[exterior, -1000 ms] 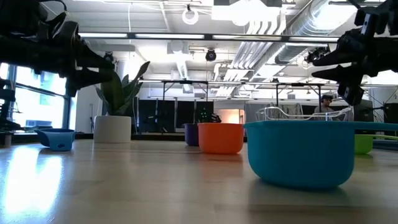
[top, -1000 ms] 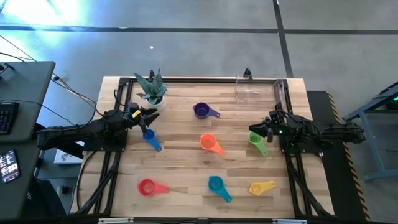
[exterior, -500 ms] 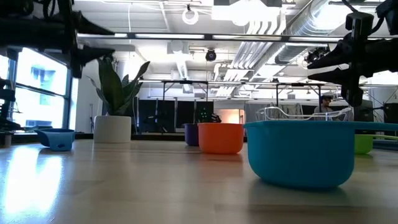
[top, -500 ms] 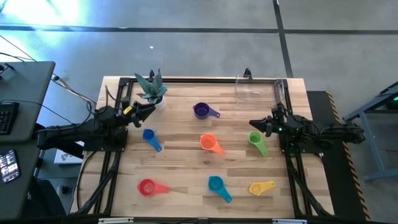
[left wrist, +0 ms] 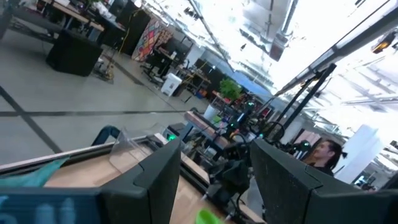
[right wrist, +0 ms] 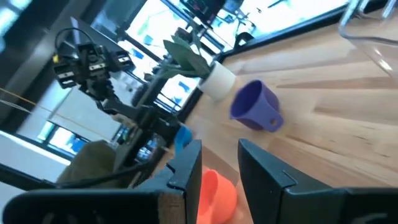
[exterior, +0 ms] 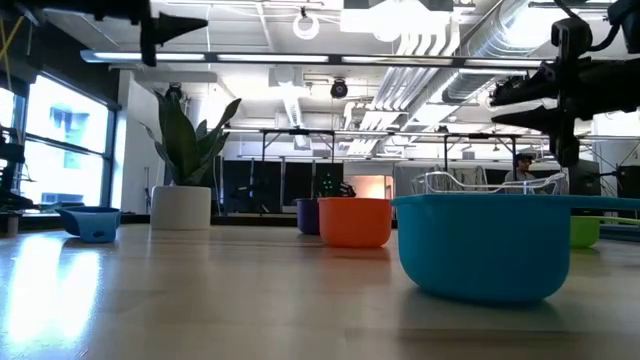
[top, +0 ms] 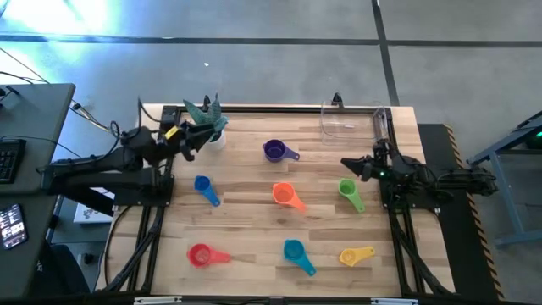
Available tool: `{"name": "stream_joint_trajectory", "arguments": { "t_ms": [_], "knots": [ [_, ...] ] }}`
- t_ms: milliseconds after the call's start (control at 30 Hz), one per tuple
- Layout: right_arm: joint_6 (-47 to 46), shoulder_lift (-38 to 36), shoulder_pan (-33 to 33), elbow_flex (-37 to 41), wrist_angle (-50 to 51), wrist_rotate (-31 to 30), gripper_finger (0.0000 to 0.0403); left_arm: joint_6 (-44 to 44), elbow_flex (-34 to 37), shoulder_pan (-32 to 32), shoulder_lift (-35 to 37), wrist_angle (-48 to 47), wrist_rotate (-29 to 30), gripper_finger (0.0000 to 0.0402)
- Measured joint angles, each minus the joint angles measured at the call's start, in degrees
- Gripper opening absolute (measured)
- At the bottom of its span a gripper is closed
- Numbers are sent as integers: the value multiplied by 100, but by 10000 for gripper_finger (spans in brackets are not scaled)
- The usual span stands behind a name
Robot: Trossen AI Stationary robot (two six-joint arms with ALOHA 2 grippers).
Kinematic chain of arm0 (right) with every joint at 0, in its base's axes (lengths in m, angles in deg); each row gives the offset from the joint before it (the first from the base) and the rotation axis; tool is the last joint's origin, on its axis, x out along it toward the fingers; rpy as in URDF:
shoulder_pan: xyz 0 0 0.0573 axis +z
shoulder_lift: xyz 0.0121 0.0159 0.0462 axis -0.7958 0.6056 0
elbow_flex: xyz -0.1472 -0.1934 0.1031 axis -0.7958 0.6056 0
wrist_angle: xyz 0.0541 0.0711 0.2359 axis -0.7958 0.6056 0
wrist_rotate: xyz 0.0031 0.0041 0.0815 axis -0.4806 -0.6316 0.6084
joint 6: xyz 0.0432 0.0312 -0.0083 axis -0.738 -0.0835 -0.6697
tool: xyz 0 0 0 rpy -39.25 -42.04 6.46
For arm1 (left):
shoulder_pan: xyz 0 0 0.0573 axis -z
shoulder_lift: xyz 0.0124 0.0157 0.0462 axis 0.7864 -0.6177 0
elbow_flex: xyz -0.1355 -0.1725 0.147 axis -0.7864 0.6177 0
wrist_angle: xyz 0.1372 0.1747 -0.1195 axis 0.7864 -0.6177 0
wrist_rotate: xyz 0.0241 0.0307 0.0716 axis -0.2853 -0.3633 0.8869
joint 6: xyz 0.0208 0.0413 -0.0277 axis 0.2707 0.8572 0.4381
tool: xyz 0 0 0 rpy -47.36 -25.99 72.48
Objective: Nest measuring cups in basket
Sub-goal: Move the violet measuring cup to the center of the table
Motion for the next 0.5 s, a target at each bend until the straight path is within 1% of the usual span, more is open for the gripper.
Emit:
{"name": "stream_joint_trajectory", "arguments": {
  "t_ms": [133,233,333,500],
  "knots": [
    [0,0,0,0,-169,1,96,148,-444,0,-705,-24,61,186],
    [0,0,0,0,-233,2,96,626,-721,0,-1221,-15,54,186],
    [0,0,0,0,-262,20,96,1098,-998,-10,-1730,-22,-76,186],
    [1,0,0,0,-262,33,96,2076,-1505,-24,-2543,-19,-213,186]
  ]
}}
